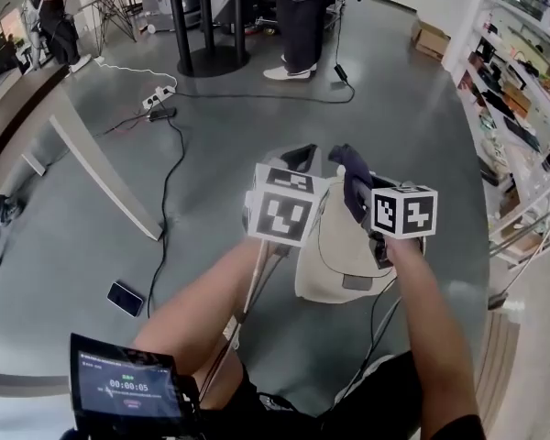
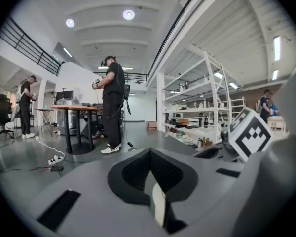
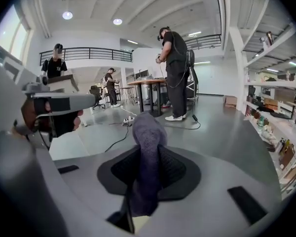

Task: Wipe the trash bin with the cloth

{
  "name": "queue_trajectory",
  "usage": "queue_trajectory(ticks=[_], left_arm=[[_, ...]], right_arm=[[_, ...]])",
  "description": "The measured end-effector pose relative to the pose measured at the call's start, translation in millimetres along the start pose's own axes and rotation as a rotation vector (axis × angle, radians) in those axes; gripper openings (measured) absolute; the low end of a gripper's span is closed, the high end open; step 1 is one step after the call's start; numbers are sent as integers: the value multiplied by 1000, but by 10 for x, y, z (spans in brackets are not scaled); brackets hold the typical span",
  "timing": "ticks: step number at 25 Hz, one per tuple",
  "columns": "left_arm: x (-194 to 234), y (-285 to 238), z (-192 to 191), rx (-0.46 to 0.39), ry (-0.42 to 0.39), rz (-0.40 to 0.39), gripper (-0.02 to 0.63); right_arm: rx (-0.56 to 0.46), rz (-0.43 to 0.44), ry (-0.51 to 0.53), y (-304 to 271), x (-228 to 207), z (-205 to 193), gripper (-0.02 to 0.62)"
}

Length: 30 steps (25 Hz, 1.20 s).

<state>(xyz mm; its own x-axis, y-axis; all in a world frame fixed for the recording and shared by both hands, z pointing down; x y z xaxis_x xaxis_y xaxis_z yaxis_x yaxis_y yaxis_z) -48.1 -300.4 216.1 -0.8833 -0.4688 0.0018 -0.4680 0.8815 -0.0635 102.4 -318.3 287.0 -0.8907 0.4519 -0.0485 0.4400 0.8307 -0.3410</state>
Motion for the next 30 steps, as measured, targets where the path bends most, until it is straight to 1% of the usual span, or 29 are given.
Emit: queue_trajectory(ticks=[1,4,6,9,14,16,18,21,25,30], left_arm=[[53,-9,-57,12,-2,16,-3],[138,-59,-146,30,31,40,-3],[135,-92,-186,41,27,41,-3],[131,-140,-318,80,35,31,-3],[191,-191,-455,119,3,44,-3],[202,-217,-509,130,-40,48,-2],[136,-258,-557,141,-81,33,-3],[20,-276,-558,153,-80,13,-3],[3,-264,-556,153,-68,8,-2],[2,-271,-552,152,-112,12,-3]], right_arm=[[20,5,5,-108,-20,-20,91],[75,8,9,-376,-92,-104,91],[108,19,22,-513,-93,-163,91],[142,42,46,-668,-73,-220,91],[225,34,158,-790,-132,-263,91],[257,30,191,-844,-143,-302,91],[285,15,218,-857,-187,-363,91],[301,15,220,-840,-244,-391,89],[299,22,202,-843,-292,-392,87],[301,6,178,-789,-423,-405,87]])
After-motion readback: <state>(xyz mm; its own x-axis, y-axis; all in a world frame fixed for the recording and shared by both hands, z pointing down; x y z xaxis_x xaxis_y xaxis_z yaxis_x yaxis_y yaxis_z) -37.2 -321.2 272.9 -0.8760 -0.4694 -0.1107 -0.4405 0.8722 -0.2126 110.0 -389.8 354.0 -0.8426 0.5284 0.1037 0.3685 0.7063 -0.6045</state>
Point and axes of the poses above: the fingertips, and each gripper's own axes: y backward along the fingers, x to its left, z out of its top, the point moved 5 cm from there along y, backward along the fingers, and after that the axes turned 10 degrees about -x, right-handed, at the moved point
